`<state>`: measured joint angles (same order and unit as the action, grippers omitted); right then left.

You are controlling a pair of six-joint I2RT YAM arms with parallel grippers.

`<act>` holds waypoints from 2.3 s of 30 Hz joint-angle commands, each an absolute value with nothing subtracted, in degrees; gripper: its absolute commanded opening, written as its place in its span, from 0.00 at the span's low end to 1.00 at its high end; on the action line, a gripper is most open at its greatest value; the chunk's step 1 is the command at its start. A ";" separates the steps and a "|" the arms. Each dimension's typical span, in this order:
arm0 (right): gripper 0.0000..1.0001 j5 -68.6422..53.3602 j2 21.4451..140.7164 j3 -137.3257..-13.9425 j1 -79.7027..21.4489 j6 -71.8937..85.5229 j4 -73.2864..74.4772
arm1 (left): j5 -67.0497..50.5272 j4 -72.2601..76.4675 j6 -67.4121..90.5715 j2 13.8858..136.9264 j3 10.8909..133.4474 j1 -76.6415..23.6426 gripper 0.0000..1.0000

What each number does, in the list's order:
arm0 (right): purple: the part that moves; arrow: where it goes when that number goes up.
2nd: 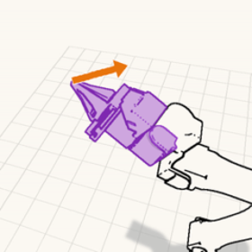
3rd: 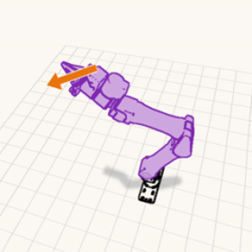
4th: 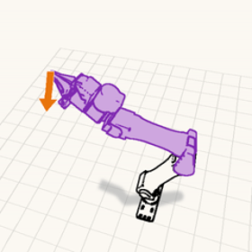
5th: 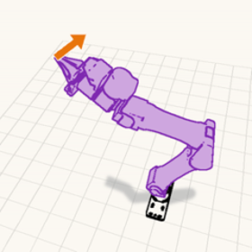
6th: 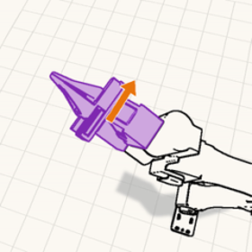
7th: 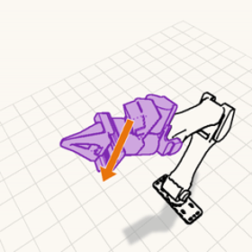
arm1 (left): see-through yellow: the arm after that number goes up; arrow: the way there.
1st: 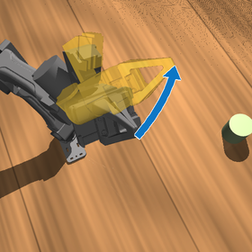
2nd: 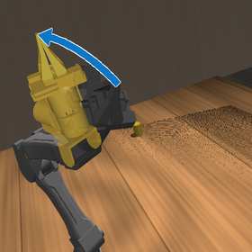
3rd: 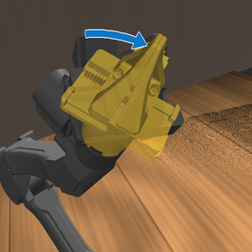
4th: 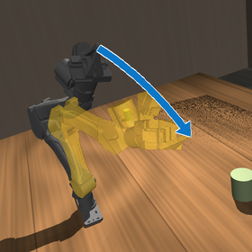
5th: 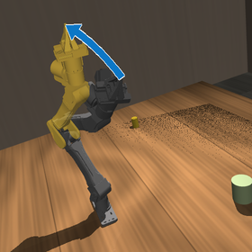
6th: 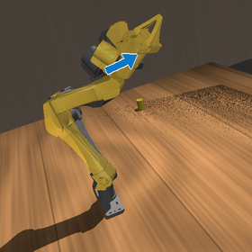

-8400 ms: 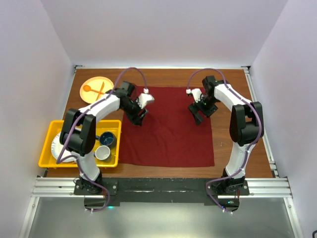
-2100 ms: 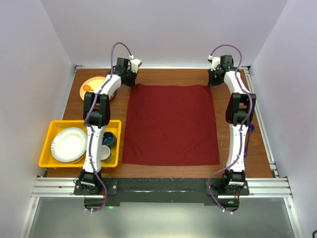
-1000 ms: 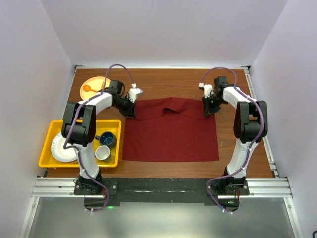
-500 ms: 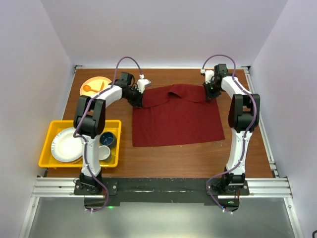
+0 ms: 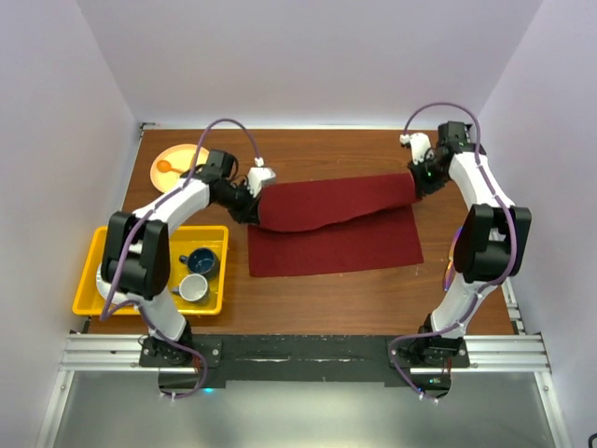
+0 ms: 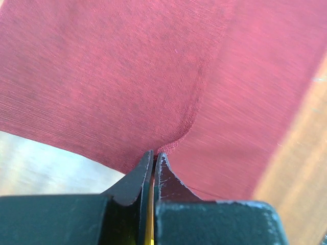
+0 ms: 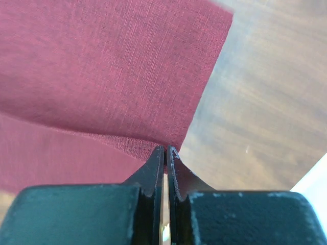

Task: Fold the napkin into a case and place the utensils inside
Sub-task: Adjust the items.

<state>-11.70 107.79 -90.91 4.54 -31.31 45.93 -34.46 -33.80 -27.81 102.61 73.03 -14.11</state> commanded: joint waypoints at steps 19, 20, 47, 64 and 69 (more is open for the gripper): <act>0.00 -12.48 98.97 -75.67 7.20 -44.81 53.17 | -36.83 -37.17 -29.26 88.33 55.72 -19.16 0.00; 0.00 -12.22 98.70 -75.24 7.38 -45.43 53.17 | -36.57 -38.57 -31.01 88.33 55.64 -19.16 0.00; 0.00 -10.45 102.75 -61.17 5.54 -40.87 44.91 | -18.20 -32.00 -33.92 100.63 56.50 -24.43 0.00; 0.00 -15.90 96.68 -67.32 5.63 -42.36 55.37 | -26.45 -41.74 -40.69 92.91 60.91 -23.29 0.00; 0.00 -17.75 94.84 -66.62 5.62 -42.54 57.83 | -27.95 -43.07 -41.22 89.92 59.59 -23.29 0.00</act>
